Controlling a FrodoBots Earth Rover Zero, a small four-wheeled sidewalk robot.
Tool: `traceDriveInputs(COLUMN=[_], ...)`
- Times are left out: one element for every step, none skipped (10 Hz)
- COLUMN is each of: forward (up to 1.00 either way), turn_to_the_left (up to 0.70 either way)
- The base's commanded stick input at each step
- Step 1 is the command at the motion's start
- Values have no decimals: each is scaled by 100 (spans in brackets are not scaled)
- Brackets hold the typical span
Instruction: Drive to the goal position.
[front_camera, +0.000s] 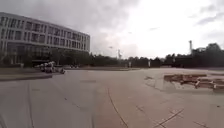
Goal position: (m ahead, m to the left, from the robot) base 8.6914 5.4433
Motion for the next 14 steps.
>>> traceDriveInputs(forward=[70, 70, 70, 70, 70, 70, 70, 70, 70, 70, 70, 70, 70, 70], turn_to_the_left=[0, 0, 3, 7, 12, 16, 18, 15, 2, 0, 0, 0, 0, 0])
